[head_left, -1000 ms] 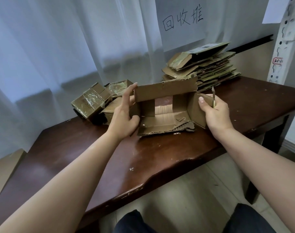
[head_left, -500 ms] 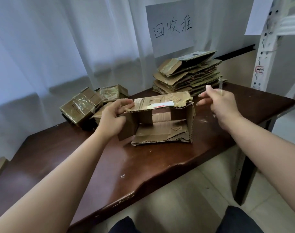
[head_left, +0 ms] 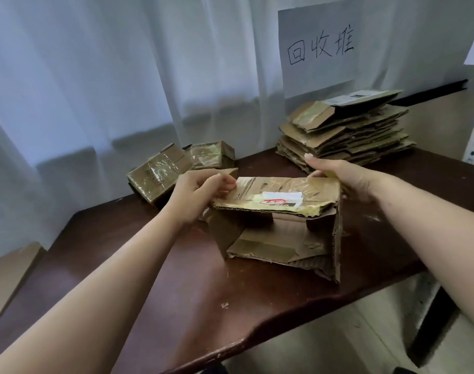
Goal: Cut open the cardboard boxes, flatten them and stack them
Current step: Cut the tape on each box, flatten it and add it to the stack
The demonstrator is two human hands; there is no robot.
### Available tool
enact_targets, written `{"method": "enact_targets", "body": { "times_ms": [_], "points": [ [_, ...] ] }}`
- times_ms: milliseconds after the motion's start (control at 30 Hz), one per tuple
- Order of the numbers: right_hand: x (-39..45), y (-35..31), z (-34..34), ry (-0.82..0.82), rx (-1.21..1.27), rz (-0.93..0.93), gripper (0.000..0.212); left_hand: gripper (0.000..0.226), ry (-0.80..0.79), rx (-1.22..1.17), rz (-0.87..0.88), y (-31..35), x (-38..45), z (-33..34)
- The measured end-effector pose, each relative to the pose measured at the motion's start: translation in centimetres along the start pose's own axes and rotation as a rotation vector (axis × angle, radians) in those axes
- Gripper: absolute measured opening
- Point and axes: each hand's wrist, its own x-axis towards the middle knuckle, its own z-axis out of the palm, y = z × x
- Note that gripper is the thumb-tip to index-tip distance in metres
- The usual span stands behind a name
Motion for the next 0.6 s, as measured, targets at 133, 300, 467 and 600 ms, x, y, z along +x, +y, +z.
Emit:
{"method": "enact_targets", "body": {
  "times_ms": [133, 300, 467, 600],
  "points": [
    [1.0, 0.4, -0.6, -0.023, 0.061, 0.009, 0.084, 0.024, 0.069, 0.227, 0.095, 0.6, 2.4, 0.6],
    [2.1, 1.5, -1.6, -0.109, 0.146, 0.105, 0.095, 0.033, -0.004, 0.512, 0.153, 1.5, 5.6, 1.5],
    [1.2, 0.5, -1.2, -0.366, 0.168, 0.137, 0.072, 0.038, -0.232, 0.391, 0.073, 1.4, 8.0, 2.7],
    [0.5, -0.3, -1.1, -0.474, 0.204, 0.143, 0.049, 0.046, -0.547, 0.067, -0.169, 1.2, 9.3, 3.1]
  ]
}}
